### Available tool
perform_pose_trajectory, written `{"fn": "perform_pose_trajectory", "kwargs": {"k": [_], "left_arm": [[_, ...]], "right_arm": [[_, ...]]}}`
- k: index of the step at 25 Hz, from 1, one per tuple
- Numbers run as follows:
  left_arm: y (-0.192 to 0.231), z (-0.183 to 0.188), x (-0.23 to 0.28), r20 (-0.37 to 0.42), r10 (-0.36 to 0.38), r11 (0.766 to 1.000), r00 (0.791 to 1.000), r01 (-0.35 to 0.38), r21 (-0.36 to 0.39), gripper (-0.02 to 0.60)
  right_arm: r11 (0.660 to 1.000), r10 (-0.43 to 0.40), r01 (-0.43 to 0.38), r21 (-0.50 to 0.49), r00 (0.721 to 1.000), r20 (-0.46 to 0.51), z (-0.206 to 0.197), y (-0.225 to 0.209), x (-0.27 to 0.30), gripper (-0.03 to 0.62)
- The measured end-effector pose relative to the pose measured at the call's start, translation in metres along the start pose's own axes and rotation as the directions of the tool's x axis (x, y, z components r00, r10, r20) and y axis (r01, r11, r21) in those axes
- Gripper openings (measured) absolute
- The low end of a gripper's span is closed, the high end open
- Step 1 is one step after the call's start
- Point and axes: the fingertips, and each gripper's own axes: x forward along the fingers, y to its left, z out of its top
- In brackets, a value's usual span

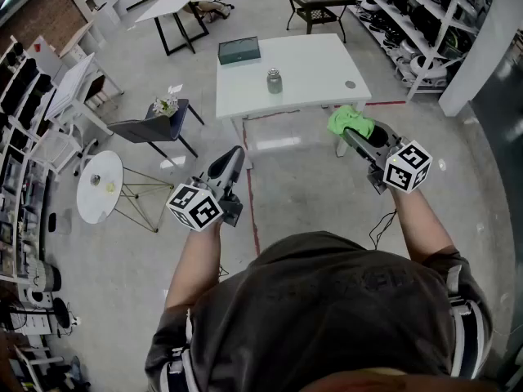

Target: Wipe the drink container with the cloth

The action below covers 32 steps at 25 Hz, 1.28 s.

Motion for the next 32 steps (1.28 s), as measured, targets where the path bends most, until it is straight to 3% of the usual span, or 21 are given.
{"fn": "perform_pose_trajectory", "kwargs": {"k": [24, 32], "left_arm": [[-0.069, -0.025, 0.06, 0.011, 0.062, 0.998, 0.998, -0.062, 0.025, 0.002], [-0.041, -0.027, 0.068, -0.008, 0.064, 0.998, 0.998, -0.064, 0.017, 0.002]], "right_arm": [[0.995, 0.101, -0.101, -0.011, 0.995, 0.013, 0.012, -0.051, -0.067, 0.127], [0.994, 0.105, -0.105, 0.009, 0.994, 0.009, 0.001, -0.067, -0.038, 0.127]]}}
